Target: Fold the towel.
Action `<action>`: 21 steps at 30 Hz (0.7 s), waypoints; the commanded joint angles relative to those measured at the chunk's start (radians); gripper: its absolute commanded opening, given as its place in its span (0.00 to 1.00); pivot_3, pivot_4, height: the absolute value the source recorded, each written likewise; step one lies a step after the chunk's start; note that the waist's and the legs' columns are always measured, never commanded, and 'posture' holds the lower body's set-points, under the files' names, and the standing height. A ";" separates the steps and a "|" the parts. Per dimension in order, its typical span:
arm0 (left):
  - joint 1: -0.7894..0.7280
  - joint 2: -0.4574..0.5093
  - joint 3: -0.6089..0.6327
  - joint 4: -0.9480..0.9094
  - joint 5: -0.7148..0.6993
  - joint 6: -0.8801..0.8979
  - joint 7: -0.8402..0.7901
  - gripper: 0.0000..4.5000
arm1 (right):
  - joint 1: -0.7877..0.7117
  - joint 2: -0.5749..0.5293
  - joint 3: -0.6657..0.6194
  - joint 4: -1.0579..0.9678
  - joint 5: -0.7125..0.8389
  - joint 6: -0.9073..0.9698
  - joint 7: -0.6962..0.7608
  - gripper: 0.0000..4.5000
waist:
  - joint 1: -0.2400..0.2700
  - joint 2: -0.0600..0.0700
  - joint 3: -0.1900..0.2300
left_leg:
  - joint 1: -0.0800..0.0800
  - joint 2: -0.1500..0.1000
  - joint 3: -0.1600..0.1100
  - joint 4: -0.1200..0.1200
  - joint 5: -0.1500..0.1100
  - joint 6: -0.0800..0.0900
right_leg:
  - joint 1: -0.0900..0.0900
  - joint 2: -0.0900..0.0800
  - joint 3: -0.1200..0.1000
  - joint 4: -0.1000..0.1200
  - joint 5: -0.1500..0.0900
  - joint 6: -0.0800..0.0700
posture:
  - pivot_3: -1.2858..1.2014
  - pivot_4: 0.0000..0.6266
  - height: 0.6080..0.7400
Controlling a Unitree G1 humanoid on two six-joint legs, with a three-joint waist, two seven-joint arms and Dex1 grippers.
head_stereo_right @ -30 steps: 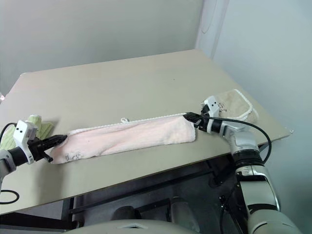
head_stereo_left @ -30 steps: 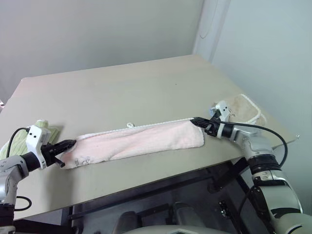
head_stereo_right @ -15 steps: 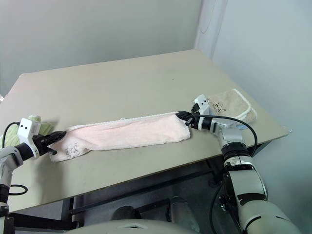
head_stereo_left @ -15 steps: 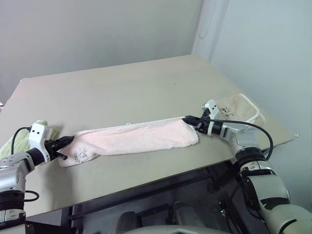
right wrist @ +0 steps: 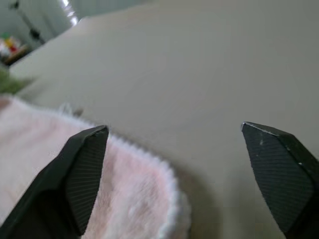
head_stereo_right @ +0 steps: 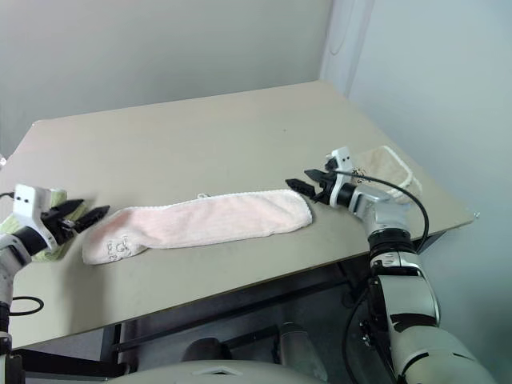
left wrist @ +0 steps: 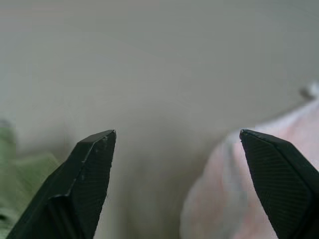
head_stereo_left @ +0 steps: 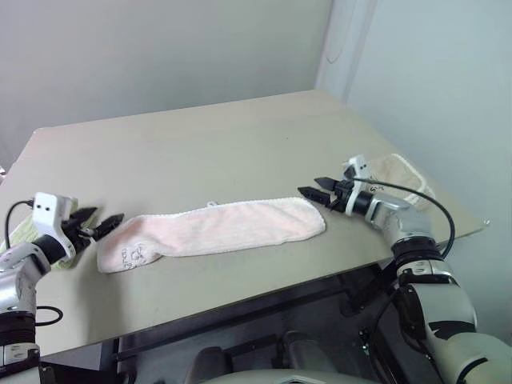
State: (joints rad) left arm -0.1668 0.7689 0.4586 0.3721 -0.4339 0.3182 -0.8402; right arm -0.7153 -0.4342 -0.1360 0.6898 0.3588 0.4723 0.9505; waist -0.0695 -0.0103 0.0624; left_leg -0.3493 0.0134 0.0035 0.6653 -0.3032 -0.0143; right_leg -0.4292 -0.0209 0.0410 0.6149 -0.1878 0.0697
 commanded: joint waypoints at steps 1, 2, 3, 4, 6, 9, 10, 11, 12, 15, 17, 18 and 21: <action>0.030 0.019 0.079 -0.148 -0.082 0.060 0.008 0.94 | 0.021 -0.047 -0.065 -0.223 0.154 0.290 0.009 1.00 | 0.000 0.000 0.000 | 0.000 0.000 0.000 0.000 0.000 0.000 | -0.001 0.000 0.000 0.000 0.000 0.000 | 0.52 0.00 1.00; 0.052 0.018 0.093 -0.208 -0.114 0.092 0.000 0.94 | 0.039 -0.056 -0.094 -0.279 0.214 0.403 -0.003 1.00 | 0.000 0.000 0.000 | -0.001 0.000 0.000 0.000 0.000 0.000 | -0.001 0.000 0.000 0.000 0.000 0.000 | 0.52 0.00 1.00; 0.082 0.018 0.095 -0.274 -0.136 0.117 -0.013 0.94 | 0.049 -0.064 -0.128 -0.316 0.275 0.533 -0.025 1.00 | 0.001 0.000 0.000 | -0.001 0.001 0.000 0.000 0.000 0.000 | -0.001 0.000 0.000 0.000 0.000 0.000 | 0.52 0.00 1.00; 0.114 0.020 0.089 -0.340 -0.151 0.136 -0.026 0.94 | 0.057 -0.066 -0.165 -0.341 0.330 0.644 -0.050 1.00 | 0.001 0.000 0.000 | -0.001 0.001 0.000 -0.001 0.000 0.000 | -0.001 0.000 0.000 -0.001 0.000 0.000 | 0.52 0.00 1.00; 0.167 0.022 0.070 -0.442 -0.163 0.159 -0.043 0.94 | 0.069 -0.064 -0.233 -0.363 0.402 0.803 -0.104 1.00 | 0.001 0.000 0.000 | -0.002 0.001 0.000 0.000 0.000 0.000 | -0.001 0.000 0.000 -0.001 -0.001 -0.001 | 0.52 0.00 1.00; 0.234 0.014 0.005 -0.542 -0.126 0.147 -0.053 0.94 | 0.083 -0.058 -0.304 -0.346 0.436 0.979 -0.192 1.00 | 0.000 0.000 0.000 | -0.001 0.000 0.001 0.000 0.000 0.000 | -0.001 0.000 0.001 -0.002 -0.003 0.001 | 0.52 0.00 1.00; 0.259 0.009 -0.033 -0.567 -0.091 0.121 -0.054 0.94 | 0.090 -0.051 -0.331 -0.335 0.440 1.023 -0.220 1.00 | 0.000 0.000 0.000 | 0.000 0.000 0.001 0.000 0.000 0.000 | 0.000 0.001 0.001 -0.002 -0.003 0.001 | 0.52 0.00 1.00; 0.273 -0.001 -0.064 -0.583 -0.071 0.103 -0.051 0.94 | 0.100 -0.044 -0.346 -0.336 0.440 1.057 -0.243 1.00 | 0.000 0.000 0.000 | 0.001 0.000 0.001 0.000 0.000 0.000 | 0.000 0.001 0.001 -0.002 -0.003 0.001 | 0.52 0.00 1.00; 0.276 -0.018 -0.088 -0.591 -0.061 0.093 -0.041 0.94 | 0.110 -0.035 -0.364 -0.335 0.442 1.097 -0.262 1.00 | 0.000 0.000 0.000 | 0.002 0.000 0.001 0.000 0.000 0.000 | 0.001 0.002 0.002 -0.002 -0.003 0.001 | 0.52 0.00 1.00; 0.260 -0.057 -0.145 -0.573 -0.030 0.081 -0.010 0.94 | 0.166 -0.025 -0.367 -0.362 0.467 1.142 -0.310 1.00 | 0.000 -0.001 -0.001 | 0.002 0.001 0.001 0.000 0.000 0.000 | 0.001 0.005 0.003 -0.002 -0.003 0.001 | 0.52 0.00 1.00; 0.257 -0.067 -0.177 -0.561 0.000 0.060 -0.007 0.94 | 0.200 -0.034 -0.356 -0.367 0.516 1.142 -0.335 1.00 | -0.001 0.000 -0.001 | 0.001 0.002 0.000 0.000 0.000 0.000 | 0.001 0.007 0.003 -0.002 -0.003 0.001 | 0.52 0.00 1.00; 0.255 -0.071 -0.187 -0.558 0.006 0.054 -0.005 0.94 | 0.213 -0.038 -0.357 -0.366 0.543 1.142 -0.350 1.00 | -0.002 0.000 0.000 | 0.001 0.002 0.000 0.000 0.000 0.000 | 0.000 0.007 0.003 -0.002 -0.003 0.001 | 0.52 0.00 1.00; 0.240 -0.081 -0.211 -0.547 0.017 0.043 -0.001 0.94 | 0.258 -0.037 -0.342 -0.382 0.617 1.142 -0.404 1.00 | -0.005 0.000 -0.001 | 0.001 0.002 0.001 0.000 0.000 0.000 | 0.000 0.007 0.005 -0.002 -0.003 0.001 | 0.52 0.00 1.00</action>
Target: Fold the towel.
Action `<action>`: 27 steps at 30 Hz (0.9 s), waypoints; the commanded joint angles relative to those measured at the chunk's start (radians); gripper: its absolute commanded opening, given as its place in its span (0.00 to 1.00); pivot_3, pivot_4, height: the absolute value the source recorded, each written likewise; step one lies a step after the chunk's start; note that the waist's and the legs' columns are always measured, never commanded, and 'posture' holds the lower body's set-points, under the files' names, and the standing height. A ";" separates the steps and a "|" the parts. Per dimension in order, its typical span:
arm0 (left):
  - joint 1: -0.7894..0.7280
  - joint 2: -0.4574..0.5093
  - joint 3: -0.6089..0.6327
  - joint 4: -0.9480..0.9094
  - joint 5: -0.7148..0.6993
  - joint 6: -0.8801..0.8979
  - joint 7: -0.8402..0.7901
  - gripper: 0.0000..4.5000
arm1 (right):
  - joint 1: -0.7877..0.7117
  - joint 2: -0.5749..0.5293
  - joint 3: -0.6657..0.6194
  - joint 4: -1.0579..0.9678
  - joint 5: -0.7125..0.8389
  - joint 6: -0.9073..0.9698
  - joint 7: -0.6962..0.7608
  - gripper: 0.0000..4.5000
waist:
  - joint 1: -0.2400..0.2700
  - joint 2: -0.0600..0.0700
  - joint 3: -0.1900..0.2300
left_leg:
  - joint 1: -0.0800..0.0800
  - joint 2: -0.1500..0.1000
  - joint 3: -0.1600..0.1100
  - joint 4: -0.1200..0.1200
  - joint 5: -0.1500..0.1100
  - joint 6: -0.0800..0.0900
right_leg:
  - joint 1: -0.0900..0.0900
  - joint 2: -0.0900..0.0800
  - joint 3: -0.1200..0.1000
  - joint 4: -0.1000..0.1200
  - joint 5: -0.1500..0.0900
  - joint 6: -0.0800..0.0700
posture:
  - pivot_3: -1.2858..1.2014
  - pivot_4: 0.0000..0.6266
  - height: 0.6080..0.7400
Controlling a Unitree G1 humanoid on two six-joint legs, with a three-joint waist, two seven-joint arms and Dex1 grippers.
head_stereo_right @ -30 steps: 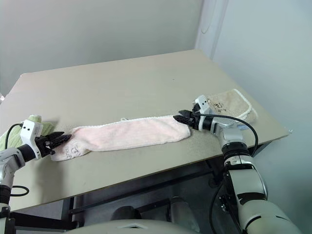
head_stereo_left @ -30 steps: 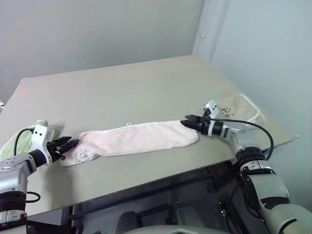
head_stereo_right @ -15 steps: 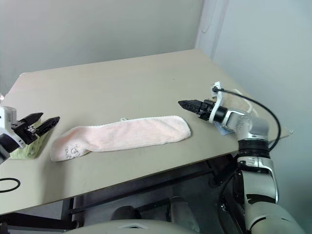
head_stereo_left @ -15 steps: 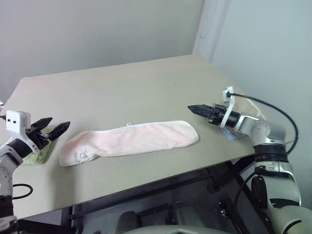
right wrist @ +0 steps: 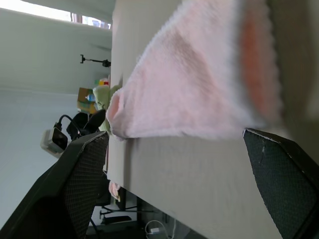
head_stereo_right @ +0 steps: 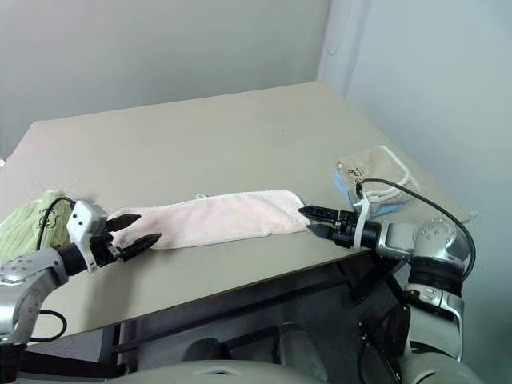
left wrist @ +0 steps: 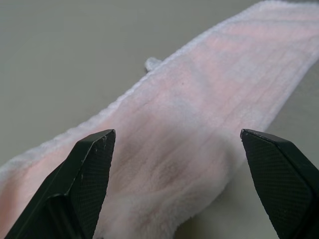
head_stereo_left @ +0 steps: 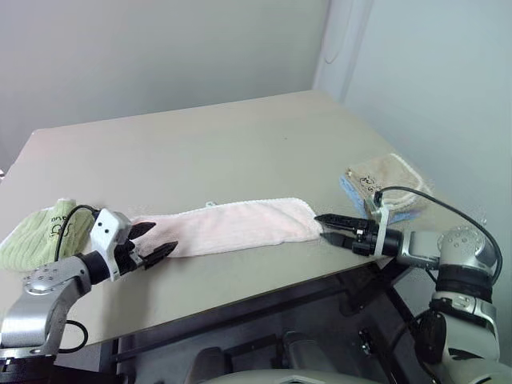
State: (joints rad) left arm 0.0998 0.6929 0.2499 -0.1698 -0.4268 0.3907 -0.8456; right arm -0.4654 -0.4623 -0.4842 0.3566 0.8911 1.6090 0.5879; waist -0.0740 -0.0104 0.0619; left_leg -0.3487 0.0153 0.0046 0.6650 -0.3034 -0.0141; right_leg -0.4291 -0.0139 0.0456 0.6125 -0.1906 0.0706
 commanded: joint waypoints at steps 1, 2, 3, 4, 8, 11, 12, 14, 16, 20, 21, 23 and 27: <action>-0.033 -0.009 -0.007 0.002 0.009 -0.030 0.006 0.94 | 0.021 -0.003 0.015 -0.066 0.105 0.005 -0.063 1.00 | 0.000 0.000 0.000 | 0.000 0.000 0.000 0.000 0.000 0.000 | 0.000 0.000 0.000 0.000 0.000 0.000 | 0.52 0.00 1.00; -0.038 -0.011 -0.013 0.009 0.015 -0.035 0.006 0.94 | 0.025 0.005 0.013 -0.075 0.123 0.005 -0.087 1.00 | 0.001 0.000 0.000 | 0.000 0.000 0.000 0.000 0.000 0.000 | 0.000 0.000 0.000 0.000 0.000 0.000 | 0.52 0.00 1.00; -0.040 -0.012 -0.020 0.015 0.022 -0.041 0.003 0.94 | 0.021 0.015 -0.002 -0.069 0.147 0.005 -0.114 1.00 | 0.001 0.000 0.000 | 0.000 0.000 0.000 0.000 0.000 0.000 | 0.000 0.000 0.000 0.000 0.000 0.000 | 0.52 0.00 1.00; -0.040 -0.012 -0.026 0.020 0.027 -0.047 0.000 0.94 | 0.018 0.022 -0.015 -0.061 0.167 0.005 -0.140 1.00 | 0.000 0.000 0.000 | 0.000 0.000 0.000 0.000 0.000 0.000 | 0.000 0.001 0.001 0.000 0.000 0.000 | 0.52 0.00 1.00; -0.048 -0.020 -0.034 0.031 0.032 -0.056 0.004 0.94 | 0.020 0.063 -0.039 -0.063 0.198 0.005 -0.235 1.00 | 0.001 0.000 0.000 | 0.000 0.000 -0.001 0.000 0.000 0.000 | 0.000 0.001 0.001 0.000 0.000 0.000 | 0.52 0.00 1.00; -0.054 -0.023 -0.040 0.034 0.037 -0.058 0.008 0.94 | -0.010 0.140 -0.125 -0.039 0.132 -0.038 -0.359 1.00 | 0.002 0.000 0.000 | -0.001 0.000 -0.001 0.000 0.000 0.000 | -0.001 0.002 0.001 -0.001 0.000 0.000 | 0.52 0.00 1.00; -0.052 -0.023 -0.043 0.032 0.039 -0.060 0.006 0.94 | -0.020 0.157 -0.146 -0.019 0.115 -0.048 -0.394 1.00 | 0.000 0.000 0.000 | -0.001 0.000 -0.001 0.000 0.000 0.000 | -0.001 0.002 0.001 -0.001 0.000 0.000 | 0.52 0.00 1.00; -0.049 -0.025 -0.042 0.029 0.037 -0.056 0.006 0.94 | -0.032 0.189 -0.174 -0.023 0.103 -0.069 -0.437 1.00 | -0.001 -0.001 -0.001 | -0.002 0.000 -0.001 0.000 0.000 0.000 | 0.000 0.002 0.001 -0.001 0.000 0.000 | 0.52 0.00 1.00; -0.047 -0.027 -0.040 0.030 0.036 -0.052 0.008 0.94 | -0.049 0.219 -0.207 -0.032 0.105 -0.081 -0.475 1.00 | -0.002 -0.001 -0.001 | -0.001 0.001 -0.001 0.000 0.000 0.000 | 0.000 0.002 0.001 -0.001 0.000 0.000 | 0.52 0.00 1.00; -0.038 -0.024 -0.043 0.028 0.046 -0.056 0.009 0.94 | -0.081 0.266 -0.255 -0.048 0.112 -0.083 -0.535 1.00 | -0.004 -0.001 -0.001 | 0.000 0.001 -0.002 0.000 0.000 0.000 | 0.000 0.002 0.001 -0.001 0.000 0.000 | 0.52 0.00 1.00; -0.039 -0.025 -0.040 0.026 0.046 -0.054 0.011 0.94 | -0.084 0.274 -0.258 -0.057 0.116 -0.081 -0.541 1.00 | -0.005 -0.001 -0.001 | 0.000 0.001 -0.002 0.000 0.000 0.000 | 0.000 0.002 0.001 -0.001 0.000 0.000 | 0.52 0.00 1.00; -0.052 -0.026 -0.025 0.040 0.040 -0.046 0.020 0.94 | -0.082 0.289 -0.256 -0.073 0.114 -0.085 -0.559 0.91 | -0.007 -0.001 -0.001 | 0.000 0.001 -0.003 0.000 0.000 0.000 | 0.000 0.002 0.001 -0.002 0.000 0.000 | 0.52 0.00 1.00; -0.089 -0.029 0.002 0.094 0.034 -0.043 0.047 0.94 | -0.063 0.303 -0.237 -0.102 0.102 -0.080 -0.572 0.64 | -0.007 0.000 -0.001 | -0.005 0.001 -0.003 -0.001 0.000 0.000 | -0.004 0.002 0.001 -0.002 0.000 0.000 | 0.52 0.00 1.00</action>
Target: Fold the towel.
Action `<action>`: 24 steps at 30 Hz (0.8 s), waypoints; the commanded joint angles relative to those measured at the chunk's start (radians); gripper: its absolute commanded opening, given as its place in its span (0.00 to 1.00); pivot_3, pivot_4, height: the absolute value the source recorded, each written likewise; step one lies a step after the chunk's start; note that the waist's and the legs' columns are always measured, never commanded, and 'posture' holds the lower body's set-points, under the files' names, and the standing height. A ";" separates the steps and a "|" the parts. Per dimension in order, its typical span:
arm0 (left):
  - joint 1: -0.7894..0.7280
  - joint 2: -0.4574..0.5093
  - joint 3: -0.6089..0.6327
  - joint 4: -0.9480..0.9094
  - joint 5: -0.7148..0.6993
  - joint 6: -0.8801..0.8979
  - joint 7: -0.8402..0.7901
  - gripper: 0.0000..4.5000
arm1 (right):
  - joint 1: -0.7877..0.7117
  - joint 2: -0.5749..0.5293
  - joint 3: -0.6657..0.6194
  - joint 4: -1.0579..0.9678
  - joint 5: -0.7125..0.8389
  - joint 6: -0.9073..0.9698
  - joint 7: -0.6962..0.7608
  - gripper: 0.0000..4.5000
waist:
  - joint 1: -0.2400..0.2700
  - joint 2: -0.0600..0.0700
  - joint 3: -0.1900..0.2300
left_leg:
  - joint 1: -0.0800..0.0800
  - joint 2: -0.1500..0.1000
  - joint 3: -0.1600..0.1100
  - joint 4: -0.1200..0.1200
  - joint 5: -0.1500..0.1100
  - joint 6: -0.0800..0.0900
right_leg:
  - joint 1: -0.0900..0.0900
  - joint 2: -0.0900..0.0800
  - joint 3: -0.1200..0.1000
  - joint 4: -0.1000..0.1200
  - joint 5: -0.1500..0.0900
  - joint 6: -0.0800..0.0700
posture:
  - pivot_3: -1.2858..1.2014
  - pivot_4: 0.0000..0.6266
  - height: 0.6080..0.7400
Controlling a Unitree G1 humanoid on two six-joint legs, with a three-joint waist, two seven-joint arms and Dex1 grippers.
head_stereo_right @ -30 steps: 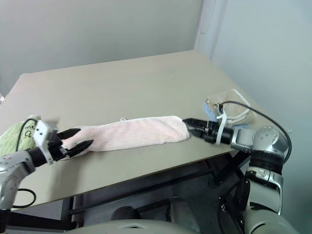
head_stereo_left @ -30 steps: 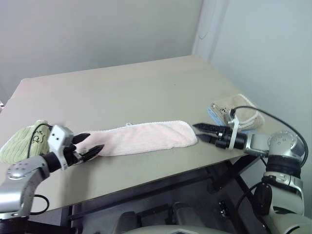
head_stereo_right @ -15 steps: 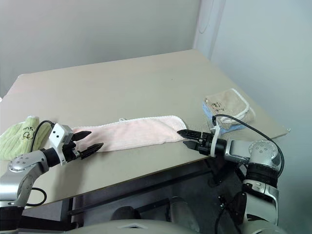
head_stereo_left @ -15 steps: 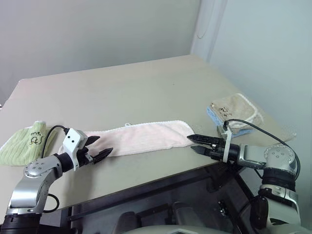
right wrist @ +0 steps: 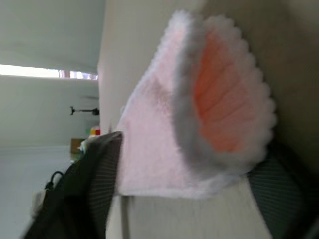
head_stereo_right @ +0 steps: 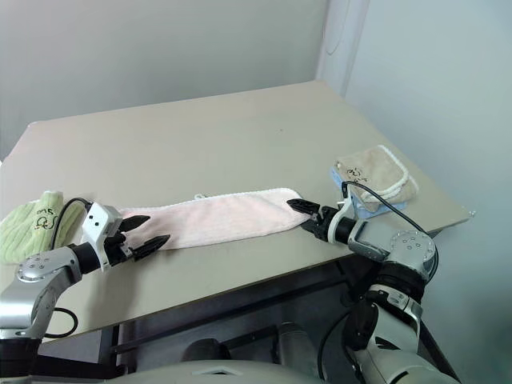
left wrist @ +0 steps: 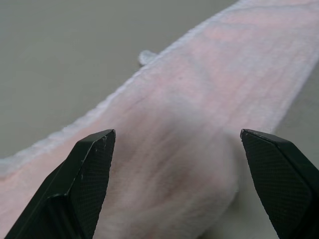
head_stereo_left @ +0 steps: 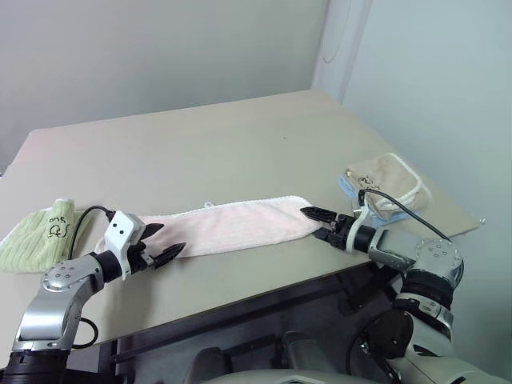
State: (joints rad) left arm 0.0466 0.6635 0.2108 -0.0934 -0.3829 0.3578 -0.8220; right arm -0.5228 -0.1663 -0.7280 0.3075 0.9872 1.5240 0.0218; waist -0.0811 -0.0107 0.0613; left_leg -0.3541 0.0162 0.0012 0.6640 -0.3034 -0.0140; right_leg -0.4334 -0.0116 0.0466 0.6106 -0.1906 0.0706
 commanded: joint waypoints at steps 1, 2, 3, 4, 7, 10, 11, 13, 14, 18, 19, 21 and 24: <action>-0.067 -0.008 0.062 0.049 -0.014 0.001 0.057 0.94 | 0.001 0.008 0.003 -0.064 0.009 0.006 -0.007 0.55 | 0.002 0.000 0.000 | -0.001 0.000 0.000 0.000 0.000 0.000 | -0.001 0.000 0.000 0.000 0.000 0.000 | 0.52 0.00 1.00; -0.096 -0.013 0.081 0.080 -0.022 0.016 0.084 0.94 | 0.006 0.007 -0.003 -0.070 0.012 0.005 -0.007 0.47 | 0.005 0.000 0.000 | -0.001 0.000 0.000 0.000 0.000 0.000 | -0.001 0.000 0.000 0.000 0.000 0.000 | 0.52 0.00 1.00; -0.116 -0.015 0.094 0.103 -0.025 0.019 0.098 0.94 | 0.010 0.004 -0.007 -0.077 0.012 0.003 -0.008 0.38 | 0.006 0.000 0.000 | -0.001 0.000 0.000 0.000 0.000 0.000 | -0.001 0.000 0.000 0.000 0.000 0.000 | 0.52 0.00 1.00; -0.128 -0.013 0.102 0.122 -0.020 0.017 0.110 0.94 | 0.013 0.000 -0.009 -0.082 0.012 0.002 -0.008 0.29 | 0.007 0.000 0.000 | -0.001 0.000 0.000 0.000 0.000 0.000 | -0.001 0.000 0.000 0.000 0.000 0.000 | 0.52 0.00 1.00; -0.157 -0.015 0.124 0.177 -0.016 0.017 0.137 0.94 | 0.020 -0.011 -0.003 -0.103 0.021 0.015 0.011 0.07 | 0.007 0.000 0.000 | -0.001 0.000 0.000 0.000 0.000 0.000 | -0.001 0.000 0.000 0.000 0.000 0.000 | 0.52 0.00 1.00; -0.181 -0.016 0.143 0.217 -0.016 0.017 0.165 0.94 | 0.025 -0.018 0.003 -0.123 0.023 0.027 0.024 0.01 | 0.008 0.000 0.000 | -0.001 0.000 0.000 0.000 0.000 0.000 | -0.001 0.000 0.000 0.000 0.000 0.000 | 0.52 0.00 1.00; -0.184 -0.013 0.141 0.227 -0.008 0.009 0.168 0.94 | 0.024 -0.020 0.001 -0.124 0.021 0.026 0.024 0.01 | 0.008 0.000 0.000 | -0.001 0.000 0.000 0.000 0.000 0.000 | -0.001 0.000 0.000 0.000 0.000 0.000 | 0.52 0.00 1.00; -0.186 -0.013 0.140 0.235 -0.007 0.004 0.169 0.94 | 0.021 -0.027 -0.004 -0.120 0.018 0.024 0.027 0.01 | 0.008 0.000 0.000 | -0.001 0.000 0.000 0.000 0.000 0.000 | -0.001 0.000 0.000 0.000 0.000 0.000 | 0.52 0.00 1.00; -0.186 -0.014 0.142 0.236 -0.009 0.004 0.170 0.94 | 0.021 -0.031 -0.004 -0.118 0.017 0.023 0.028 0.01 | 0.009 0.000 0.000 | -0.001 0.000 0.000 0.000 0.000 0.000 | -0.001 0.000 0.000 0.000 0.000 0.000 | 0.52 0.00 1.00; -0.191 -0.014 0.143 0.253 0.024 -0.036 0.209 0.94 | 0.022 -0.041 -0.005 -0.120 0.015 0.024 0.037 0.01 | 0.009 0.000 0.000 | -0.001 0.000 0.000 0.000 0.000 0.000 | -0.001 0.000 0.000 -0.001 0.000 0.000 | 0.52 0.00 1.00; -0.188 -0.006 0.135 0.262 0.045 -0.058 0.214 0.94 | 0.022 -0.045 -0.005 -0.123 0.017 0.024 0.041 0.01 | 0.009 0.000 0.000 | -0.001 0.000 0.000 0.000 0.000 0.000 | -0.001 0.000 0.000 -0.001 0.000 0.000 | 0.52 0.00 1.00; -0.185 0.001 0.126 0.279 0.080 -0.089 0.231 0.94 | 0.021 -0.052 -0.005 -0.125 0.016 0.021 0.046 0.01 | 0.009 0.000 0.000 | -0.001 0.000 0.000 -0.001 0.000 0.000 | -0.001 0.000 0.000 -0.001 0.000 0.000 | 0.52 0.00 1.00; -0.196 -0.002 0.117 0.308 0.115 -0.117 0.257 0.94 | 0.026 -0.058 0.007 -0.135 0.017 0.021 0.059 0.01 | 0.009 0.000 0.000 | -0.001 0.000 0.000 -0.001 0.000 0.000 | -0.001 0.000 0.000 -0.001 0.000 0.000 | 0.52 0.00 1.00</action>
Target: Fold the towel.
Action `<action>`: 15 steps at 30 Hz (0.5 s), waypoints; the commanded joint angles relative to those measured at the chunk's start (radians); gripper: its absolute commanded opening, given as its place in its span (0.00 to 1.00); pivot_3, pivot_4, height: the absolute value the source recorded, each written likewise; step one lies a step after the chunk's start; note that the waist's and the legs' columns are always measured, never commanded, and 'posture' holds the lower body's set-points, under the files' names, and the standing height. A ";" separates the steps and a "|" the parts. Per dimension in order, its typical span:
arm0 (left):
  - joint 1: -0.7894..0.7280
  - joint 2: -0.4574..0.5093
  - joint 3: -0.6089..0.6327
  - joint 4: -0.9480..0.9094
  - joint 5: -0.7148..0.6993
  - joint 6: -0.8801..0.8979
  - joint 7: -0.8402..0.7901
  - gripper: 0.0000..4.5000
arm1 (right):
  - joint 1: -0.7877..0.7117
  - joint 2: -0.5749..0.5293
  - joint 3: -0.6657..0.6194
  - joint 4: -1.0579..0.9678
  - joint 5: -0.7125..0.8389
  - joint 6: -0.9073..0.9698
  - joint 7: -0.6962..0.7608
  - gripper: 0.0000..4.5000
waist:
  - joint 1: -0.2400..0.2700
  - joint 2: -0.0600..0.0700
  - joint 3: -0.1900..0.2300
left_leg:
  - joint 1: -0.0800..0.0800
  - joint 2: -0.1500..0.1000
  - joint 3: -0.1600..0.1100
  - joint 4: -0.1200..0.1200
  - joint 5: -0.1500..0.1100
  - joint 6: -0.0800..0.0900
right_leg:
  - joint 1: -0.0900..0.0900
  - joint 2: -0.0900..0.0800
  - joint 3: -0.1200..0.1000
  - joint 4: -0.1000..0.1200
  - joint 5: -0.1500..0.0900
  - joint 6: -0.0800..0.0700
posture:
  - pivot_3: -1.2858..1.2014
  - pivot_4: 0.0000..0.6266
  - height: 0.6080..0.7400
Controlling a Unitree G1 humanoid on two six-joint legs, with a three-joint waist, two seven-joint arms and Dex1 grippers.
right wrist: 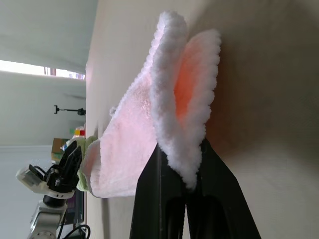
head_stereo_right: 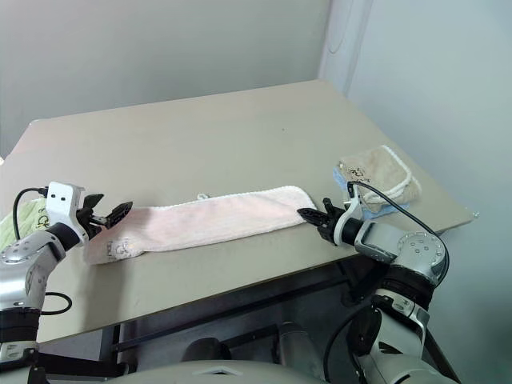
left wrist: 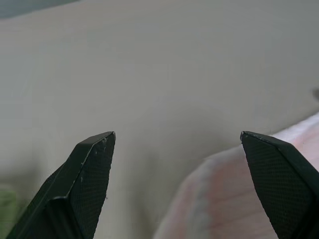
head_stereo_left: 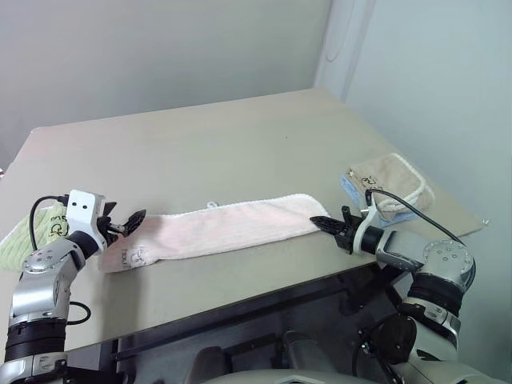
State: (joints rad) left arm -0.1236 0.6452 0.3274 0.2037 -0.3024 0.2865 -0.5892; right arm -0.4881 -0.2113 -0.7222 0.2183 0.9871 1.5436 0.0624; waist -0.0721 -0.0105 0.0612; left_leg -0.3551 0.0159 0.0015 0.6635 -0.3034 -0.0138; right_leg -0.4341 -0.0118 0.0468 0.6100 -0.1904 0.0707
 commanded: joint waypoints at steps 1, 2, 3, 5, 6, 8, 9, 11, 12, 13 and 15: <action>-0.031 0.014 -0.002 0.017 0.045 -0.053 0.031 0.94 | -0.007 -0.012 0.002 -0.049 0.017 0.001 0.021 0.01 | 0.000 0.000 0.000 | 0.000 0.000 0.000 0.000 0.000 0.000 | 0.000 0.000 0.000 0.000 0.000 0.000 | 0.52 0.00 1.00; -0.038 0.010 0.000 0.025 0.046 -0.054 0.037 0.94 | -0.007 -0.010 0.001 -0.051 0.019 0.002 0.021 0.01 | 0.000 0.000 0.000 | 0.000 0.000 0.000 0.000 0.000 0.000 | 0.000 0.000 0.000 0.000 0.000 0.000 | 0.52 0.00 1.00; -0.047 0.004 0.005 0.029 0.041 -0.051 0.041 0.94 | -0.007 -0.010 0.000 -0.053 0.020 0.003 0.022 0.01 | 0.000 0.000 0.000 | 0.000 0.000 0.000 0.000 0.000 0.000 | 0.000 0.000 0.000 0.000 0.000 0.000 | 0.52 0.00 1.00; -0.059 0.001 0.007 0.037 0.047 -0.058 0.053 0.94 | -0.009 -0.023 -0.001 -0.053 0.018 0.000 0.030 0.01 | 0.002 0.000 0.000 | 0.000 0.000 0.000 0.000 0.000 0.000 | 0.000 0.000 0.000 0.000 0.000 0.000 | 0.52 0.00 1.00; -0.063 -0.004 0.016 0.030 0.031 -0.047 0.049 0.94 | -0.014 -0.035 -0.003 -0.048 0.016 -0.003 0.036 0.01 | 0.002 0.000 0.000 | 0.000 0.000 0.000 0.000 0.000 0.000 | 0.000 0.000 0.000 0.000 0.000 0.000 | 0.52 0.00 1.00; -0.070 -0.007 0.034 0.024 0.004 -0.029 0.041 0.94 | -0.022 -0.055 -0.005 -0.037 0.012 -0.010 0.048 0.01 | 0.002 0.000 0.000 | 0.000 0.000 0.000 0.000 0.000 0.000 | 0.000 0.000 0.000 0.000 0.000 0.000 | 0.52 0.00 1.00; -0.074 -0.005 0.044 0.023 -0.009 -0.018 0.039 0.94 | -0.025 -0.069 -0.003 -0.031 0.010 -0.014 0.059 0.01 | 0.001 0.000 0.000 | 0.000 0.000 0.000 0.000 0.000 0.000 | 0.000 -0.001 0.000 0.000 0.000 0.000 | 0.52 0.00 1.00; -0.083 0.002 0.060 0.026 -0.020 -0.003 0.052 0.94 | -0.026 -0.100 0.002 -0.019 0.007 -0.015 0.079 0.01 | 0.001 0.000 0.000 | -0.001 0.000 0.000 0.000 0.000 0.000 | 0.000 -0.001 0.000 -0.001 0.000 0.000 | 0.52 0.00 1.00; -0.086 0.006 0.066 0.025 -0.029 0.012 0.053 0.94 | -0.024 -0.116 0.007 -0.015 0.007 -0.013 0.093 0.01 | 0.001 0.000 0.000 | -0.001 0.000 0.000 0.000 0.000 0.000 | 0.000 0.000 0.000 -0.001 0.000 0.000 | 0.52 0.00 1.00; -0.086 0.008 0.071 0.022 -0.038 0.020 0.047 0.94 | -0.020 -0.131 0.014 -0.011 0.007 -0.013 0.109 0.01 | 0.001 0.000 0.000 | 0.000 0.000 0.000 0.000 0.000 0.000 | 0.000 0.000 0.000 -0.001 0.000 0.000 | 0.52 0.00 1.00; -0.082 0.012 0.083 0.002 -0.061 0.038 0.031 0.94 | 0.010 -0.180 0.045 -0.019 -0.008 -0.024 0.151 0.01 | 0.001 0.000 0.000 | 0.000 0.000 0.000 0.000 0.000 0.000 | 0.000 0.000 0.000 -0.001 0.000 0.000 | 0.52 0.00 1.00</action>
State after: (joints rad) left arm -0.1844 0.6322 0.3769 0.2516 -0.3343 0.3140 -0.5469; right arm -0.4823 -0.3519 -0.6931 0.2134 0.9831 1.5353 0.1717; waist -0.0709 -0.0106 0.0613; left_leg -0.3553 0.0157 0.0020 0.6633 -0.3035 -0.0137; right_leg -0.4340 -0.0120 0.0469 0.6094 -0.1904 0.0708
